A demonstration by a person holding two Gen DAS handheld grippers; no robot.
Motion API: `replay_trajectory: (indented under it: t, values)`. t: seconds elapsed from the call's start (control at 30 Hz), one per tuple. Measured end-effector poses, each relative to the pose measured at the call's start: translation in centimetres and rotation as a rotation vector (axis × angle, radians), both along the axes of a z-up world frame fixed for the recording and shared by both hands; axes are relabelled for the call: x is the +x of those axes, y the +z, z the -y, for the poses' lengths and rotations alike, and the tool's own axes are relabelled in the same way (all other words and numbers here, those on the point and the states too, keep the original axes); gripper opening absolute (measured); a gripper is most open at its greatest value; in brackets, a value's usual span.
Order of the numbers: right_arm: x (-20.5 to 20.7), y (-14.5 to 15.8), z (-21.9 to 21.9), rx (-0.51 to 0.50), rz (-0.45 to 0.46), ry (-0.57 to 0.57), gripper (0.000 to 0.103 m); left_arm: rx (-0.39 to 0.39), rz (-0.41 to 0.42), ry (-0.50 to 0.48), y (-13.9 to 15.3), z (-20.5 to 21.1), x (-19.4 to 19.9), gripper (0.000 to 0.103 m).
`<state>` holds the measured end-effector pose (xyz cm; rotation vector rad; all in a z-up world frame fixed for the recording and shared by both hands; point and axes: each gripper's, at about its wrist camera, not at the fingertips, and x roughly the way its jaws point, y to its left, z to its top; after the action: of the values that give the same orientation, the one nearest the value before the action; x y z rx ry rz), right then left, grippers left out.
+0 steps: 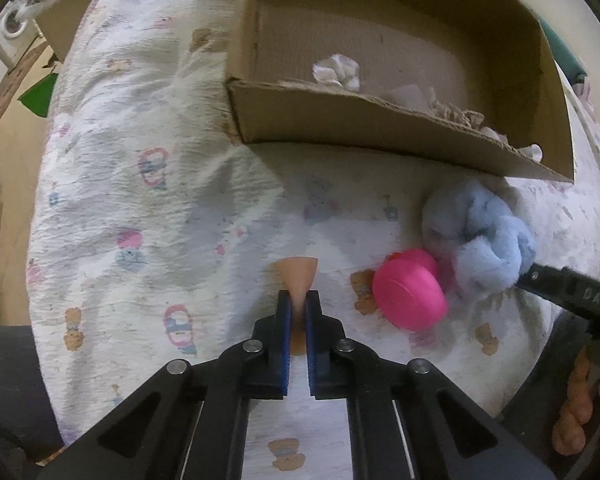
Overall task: Organize soft objects
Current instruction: 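Grasp the tan cardboard tube with the left tool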
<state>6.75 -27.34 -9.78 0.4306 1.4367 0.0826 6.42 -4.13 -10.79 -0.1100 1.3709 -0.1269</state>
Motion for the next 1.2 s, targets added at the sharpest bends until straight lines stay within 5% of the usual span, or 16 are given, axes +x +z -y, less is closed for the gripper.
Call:
replay_trajectory:
  t: [0.2, 0.7, 0.9, 1.2]
  values:
    - [-0.1, 0.2, -1.3, -0.01, 0.026, 0.057, 0.013, 0.004, 0.013, 0.021, 0.3, -1.2, 0.0, 0.006]
    - [-1.4, 5.4, -0.1, 0.023, 0.199, 0.0, 0.012, -0.005, 0.086, 0.063, 3.2, -4.7, -1.6, 0.006]
    - [-2.0, 8.2, 0.0, 0.06, 0.311, 0.003, 0.012, 0.054, 0.159, 0.068, 6.4, -6.4, -2.9, 0.006]
    - [-2.1, 12.4, -0.7, 0.097, 0.444, -0.005, 0.012, 0.034, 0.286, 0.122, 11.5, -7.2, -2.7, 0.006]
